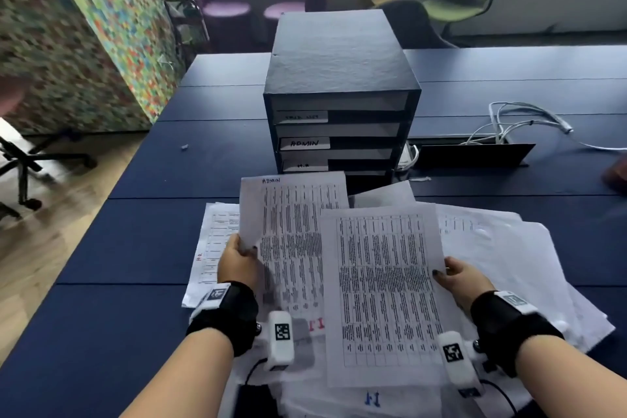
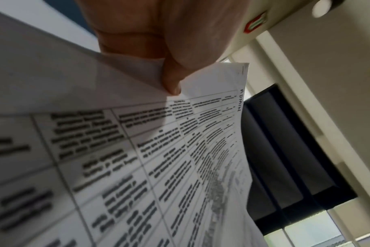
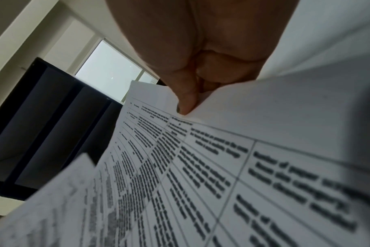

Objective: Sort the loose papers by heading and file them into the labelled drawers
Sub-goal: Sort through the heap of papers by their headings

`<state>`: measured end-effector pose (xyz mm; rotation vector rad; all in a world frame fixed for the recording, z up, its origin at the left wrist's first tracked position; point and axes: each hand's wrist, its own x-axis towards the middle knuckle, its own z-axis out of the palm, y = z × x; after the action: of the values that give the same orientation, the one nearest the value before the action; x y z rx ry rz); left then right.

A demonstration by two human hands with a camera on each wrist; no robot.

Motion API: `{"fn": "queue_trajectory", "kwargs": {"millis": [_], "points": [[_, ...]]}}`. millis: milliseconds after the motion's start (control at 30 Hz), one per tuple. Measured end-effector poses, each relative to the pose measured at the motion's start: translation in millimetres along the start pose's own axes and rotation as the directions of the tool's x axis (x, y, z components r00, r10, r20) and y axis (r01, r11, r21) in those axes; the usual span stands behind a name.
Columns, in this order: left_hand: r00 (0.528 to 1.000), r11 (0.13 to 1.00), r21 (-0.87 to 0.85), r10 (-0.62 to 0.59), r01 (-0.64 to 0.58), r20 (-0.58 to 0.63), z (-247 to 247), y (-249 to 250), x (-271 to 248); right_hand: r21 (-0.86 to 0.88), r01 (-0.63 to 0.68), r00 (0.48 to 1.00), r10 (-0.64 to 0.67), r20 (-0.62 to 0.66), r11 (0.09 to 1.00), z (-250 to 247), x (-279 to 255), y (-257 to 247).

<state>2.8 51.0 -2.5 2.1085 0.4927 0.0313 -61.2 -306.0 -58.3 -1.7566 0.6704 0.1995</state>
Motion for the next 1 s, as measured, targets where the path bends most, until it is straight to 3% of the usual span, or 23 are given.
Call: {"fn": "queue_trajectory", "kwargs": {"millis": [300,433,500,633,767,900,1000], "points": [[0.939,0.969,-0.056,0.217,-0.24,-0.268,-61,77,6,0.134,-0.041,0.999,0.038,0.031,0.99,-24,4,12],[0.926,0.967,0.006,0.246,-0.255,-0.287,-59,86,6,0.396,-0.039,0.995,-0.002,0.103,0.918,-37,-3,5],[0.93,0.969,0.038,0.247,-0.246,-0.273,-50,83,1,0.446,-0.019,0.991,-0.043,0.127,0.895,-48,-1,7],[0.969,0.98,0.001,0.197,-0.198,-0.147,-22,69,-18,0.546,-0.001,0.98,-0.108,0.168,0.838,-62,-4,-1],[0.984,0.98,-0.101,0.175,-0.172,0.017,20,63,-39,0.524,-0.009,0.985,-0.084,0.153,0.852,-59,-9,-15],[0.964,0.984,-0.133,0.143,-0.115,0.224,56,56,-58,0.474,0.006,0.994,-0.055,0.09,0.881,-52,-2,-20],[0.952,0.981,-0.189,0.104,-0.05,0.288,73,54,-73,0.351,0.036,0.999,-0.047,0.023,0.936,-47,10,-17]]}}
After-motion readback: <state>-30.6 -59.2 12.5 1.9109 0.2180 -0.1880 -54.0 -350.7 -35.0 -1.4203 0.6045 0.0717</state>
